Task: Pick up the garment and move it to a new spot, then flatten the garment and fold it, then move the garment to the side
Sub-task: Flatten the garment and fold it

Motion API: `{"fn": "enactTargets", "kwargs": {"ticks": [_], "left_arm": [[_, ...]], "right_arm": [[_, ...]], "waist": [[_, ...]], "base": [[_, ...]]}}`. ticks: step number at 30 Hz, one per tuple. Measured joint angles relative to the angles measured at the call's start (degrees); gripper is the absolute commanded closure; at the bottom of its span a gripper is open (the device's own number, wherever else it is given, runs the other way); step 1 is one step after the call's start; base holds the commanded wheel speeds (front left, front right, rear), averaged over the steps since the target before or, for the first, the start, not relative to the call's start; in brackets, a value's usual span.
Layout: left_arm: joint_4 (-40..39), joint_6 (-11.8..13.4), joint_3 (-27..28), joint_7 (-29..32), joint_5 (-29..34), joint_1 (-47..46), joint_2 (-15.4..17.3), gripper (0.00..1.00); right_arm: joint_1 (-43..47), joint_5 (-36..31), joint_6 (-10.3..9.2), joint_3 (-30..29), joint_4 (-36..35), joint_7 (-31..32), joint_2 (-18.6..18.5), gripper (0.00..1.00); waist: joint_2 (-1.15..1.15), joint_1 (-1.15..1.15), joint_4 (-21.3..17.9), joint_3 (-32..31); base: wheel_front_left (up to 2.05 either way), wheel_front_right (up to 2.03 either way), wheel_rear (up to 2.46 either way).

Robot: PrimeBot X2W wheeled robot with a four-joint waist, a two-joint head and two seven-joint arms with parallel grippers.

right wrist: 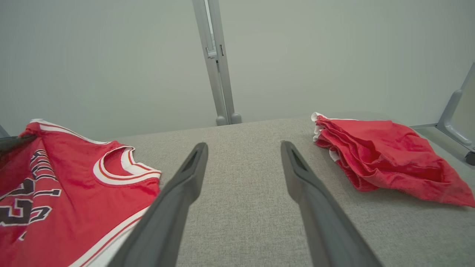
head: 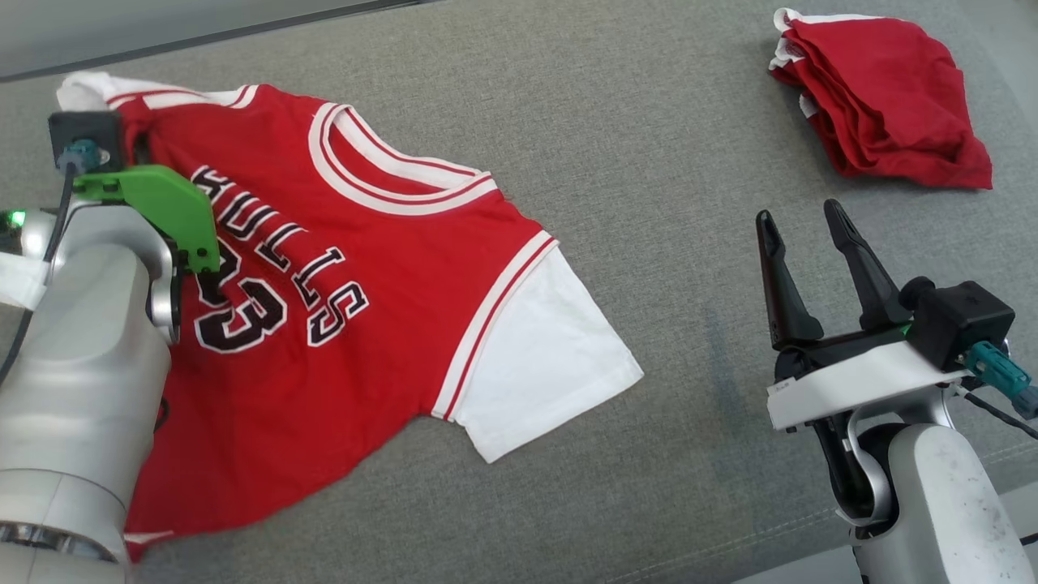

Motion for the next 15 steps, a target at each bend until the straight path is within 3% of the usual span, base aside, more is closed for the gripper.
{"fn": "enactTargets", "kwargs": {"ticks": [10, 12, 13, 15], "left_arm": [[1.1, -2.0, -4.7, -4.7, 4.4, -6.5, -0.7, 0.98], [1.8, -2.7, -4.6, -4.9, 4.0, -6.7, -1.2, 0.2], [2.1, -3.0, -4.6, -5.2, 3.8, -6.7, -1.4, 0.0], [2.9, -3.5, -4.3, -5.7, 3.2, -6.7, -1.8, 0.0]], "right_arm": [[-0.6, 0.4, 0.0, 0.1, 0.6, -0.5, 0.0, 0.0], [-0.9, 0.5, 0.0, 0.0, 0.7, -0.6, 0.0, 0.0], [-0.9, 0.5, 0.0, 0.0, 0.8, -0.6, 0.0, 0.0], [-0.9, 0.6, 0.0, -0.1, 1.0, -0.9, 0.0, 0.0]], "waist": [[0.0, 0.0, -1.9, 1.4], [0.0, 0.0, -2.3, 1.7], [0.0, 0.0, -2.4, 1.8], [0.0, 0.0, -2.6, 2.1]], "base": [[0.0, 0.0, 0.0], [0.0, 0.0, 0.0], [0.0, 0.0, 0.0], [0.0, 0.0, 0.0]]}}
